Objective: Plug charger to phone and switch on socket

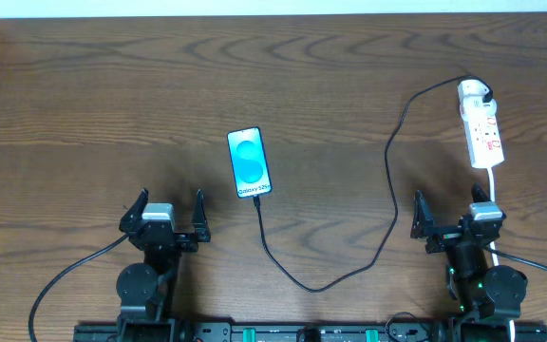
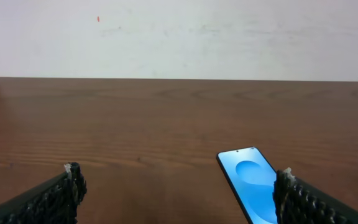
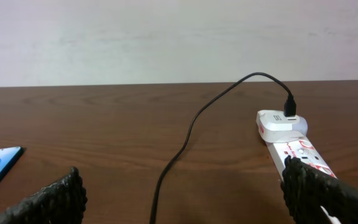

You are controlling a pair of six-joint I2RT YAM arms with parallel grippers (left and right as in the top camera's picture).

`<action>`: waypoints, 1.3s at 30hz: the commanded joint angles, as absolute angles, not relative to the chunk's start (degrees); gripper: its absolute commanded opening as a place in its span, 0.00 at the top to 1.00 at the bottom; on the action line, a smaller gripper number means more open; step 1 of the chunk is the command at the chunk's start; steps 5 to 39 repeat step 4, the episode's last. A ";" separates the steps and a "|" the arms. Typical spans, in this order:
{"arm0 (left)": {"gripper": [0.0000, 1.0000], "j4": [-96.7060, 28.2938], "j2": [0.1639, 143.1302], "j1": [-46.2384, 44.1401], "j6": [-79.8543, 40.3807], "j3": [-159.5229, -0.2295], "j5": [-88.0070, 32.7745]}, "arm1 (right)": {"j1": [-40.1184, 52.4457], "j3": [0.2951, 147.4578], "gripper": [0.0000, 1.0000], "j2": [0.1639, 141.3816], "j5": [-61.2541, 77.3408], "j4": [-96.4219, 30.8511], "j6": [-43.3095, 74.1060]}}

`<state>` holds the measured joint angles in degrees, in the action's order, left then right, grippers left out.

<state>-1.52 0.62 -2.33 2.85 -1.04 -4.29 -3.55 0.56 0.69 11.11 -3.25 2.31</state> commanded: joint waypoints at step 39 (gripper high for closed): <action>0.02 -3.73 0.27 -2.07 3.38 -0.23 -4.45 | -3.31 0.32 0.01 0.49 11.53 -3.25 2.48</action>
